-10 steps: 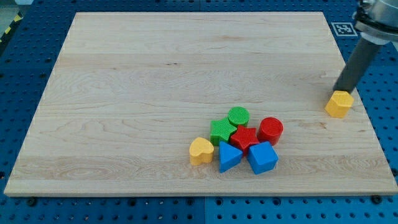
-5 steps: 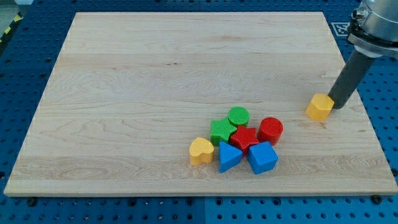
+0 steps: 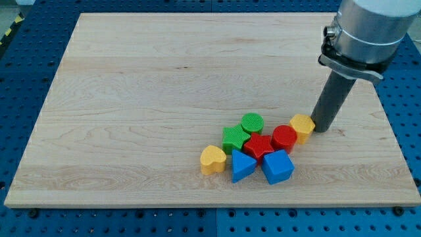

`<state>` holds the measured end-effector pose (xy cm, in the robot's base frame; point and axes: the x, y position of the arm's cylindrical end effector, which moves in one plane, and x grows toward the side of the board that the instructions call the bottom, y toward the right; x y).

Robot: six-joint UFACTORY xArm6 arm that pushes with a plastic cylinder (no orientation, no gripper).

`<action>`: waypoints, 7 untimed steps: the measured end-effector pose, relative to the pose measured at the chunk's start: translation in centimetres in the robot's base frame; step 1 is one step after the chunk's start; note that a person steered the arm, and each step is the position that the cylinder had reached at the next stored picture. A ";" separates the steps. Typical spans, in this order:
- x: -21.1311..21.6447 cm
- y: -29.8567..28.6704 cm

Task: Slide yellow hexagon closer to the group of blocks

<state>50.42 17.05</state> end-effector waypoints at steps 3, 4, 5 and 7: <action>1.7 -0.5; 1.7 -0.9; 1.7 -2.2; -0.1 -3.6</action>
<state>50.31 13.45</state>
